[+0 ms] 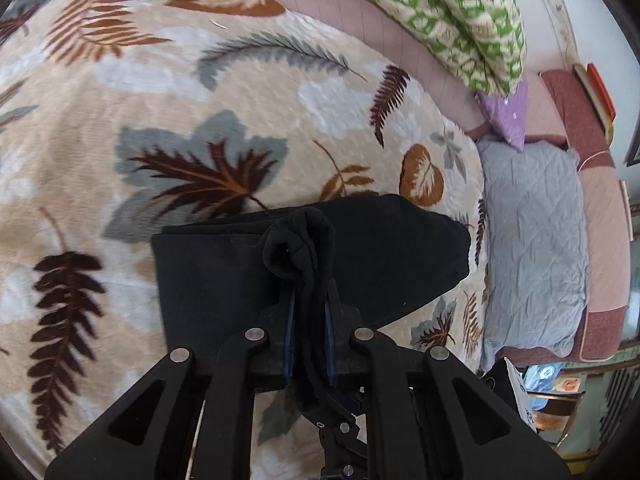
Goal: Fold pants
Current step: 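Fold the held end over the pants and open both grippers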
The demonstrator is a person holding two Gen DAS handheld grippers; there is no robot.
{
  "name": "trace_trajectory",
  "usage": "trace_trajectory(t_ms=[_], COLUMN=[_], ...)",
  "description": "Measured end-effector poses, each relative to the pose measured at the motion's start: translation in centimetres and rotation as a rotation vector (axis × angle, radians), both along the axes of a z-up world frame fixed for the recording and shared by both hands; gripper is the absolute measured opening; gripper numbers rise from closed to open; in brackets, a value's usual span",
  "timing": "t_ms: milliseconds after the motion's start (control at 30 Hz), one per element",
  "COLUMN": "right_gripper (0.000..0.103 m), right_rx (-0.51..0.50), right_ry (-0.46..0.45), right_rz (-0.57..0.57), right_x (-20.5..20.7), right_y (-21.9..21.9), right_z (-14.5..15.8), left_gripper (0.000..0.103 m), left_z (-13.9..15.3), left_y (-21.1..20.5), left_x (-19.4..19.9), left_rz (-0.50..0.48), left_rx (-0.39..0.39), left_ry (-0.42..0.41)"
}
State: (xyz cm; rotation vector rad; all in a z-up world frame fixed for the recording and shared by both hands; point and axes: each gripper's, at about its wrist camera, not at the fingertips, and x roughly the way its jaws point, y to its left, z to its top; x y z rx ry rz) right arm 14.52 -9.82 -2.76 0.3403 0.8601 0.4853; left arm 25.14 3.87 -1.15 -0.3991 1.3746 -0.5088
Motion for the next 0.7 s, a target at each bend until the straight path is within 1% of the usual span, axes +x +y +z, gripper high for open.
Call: trace_trajectory(t_ms=[200, 333, 367, 433, 533, 600, 700], right_gripper=[0.009, 0.010, 0.013, 0.013, 0.014, 0.015, 0.024], right_rx=[0.075, 0.139, 0.162, 0.194, 0.234, 0.233, 0.224], right_ry=[0.055, 0.111, 0.130, 0.161, 0.183, 0.184, 0.178], right_rz=[-0.077, -0.127, -0.140, -0.157, -0.166, -0.161, -0.148], right_x=[0.8, 1.5, 1.8, 2.1, 2.3, 2.3, 2.0], right_y=[-4.5, -7.3, -7.9, -8.8, -9.7, -9.8, -9.8], right_z=[-2.1, -4.0, -4.6, -5.5, -6.3, -6.3, -5.9], left_gripper=[0.010, 0.010, 0.010, 0.011, 0.016, 0.017, 0.017], left_z=[-2.1, -3.9, -4.3, -4.9, -4.7, -4.4, -3.5], left_y=[-5.0, -7.5, -7.8, -8.1, -8.1, -7.7, -6.9], left_x=[1.3, 2.1, 2.2, 2.5, 2.4, 2.2, 1.6], left_rz=[-0.058, -0.087, -0.093, -0.094, -0.117, -0.131, -0.153], left_rx=[0.048, 0.129, 0.141, 0.143, 0.129, 0.123, 0.117], left_ry=[0.037, 0.050, 0.058, 0.077, 0.086, 0.098, 0.094])
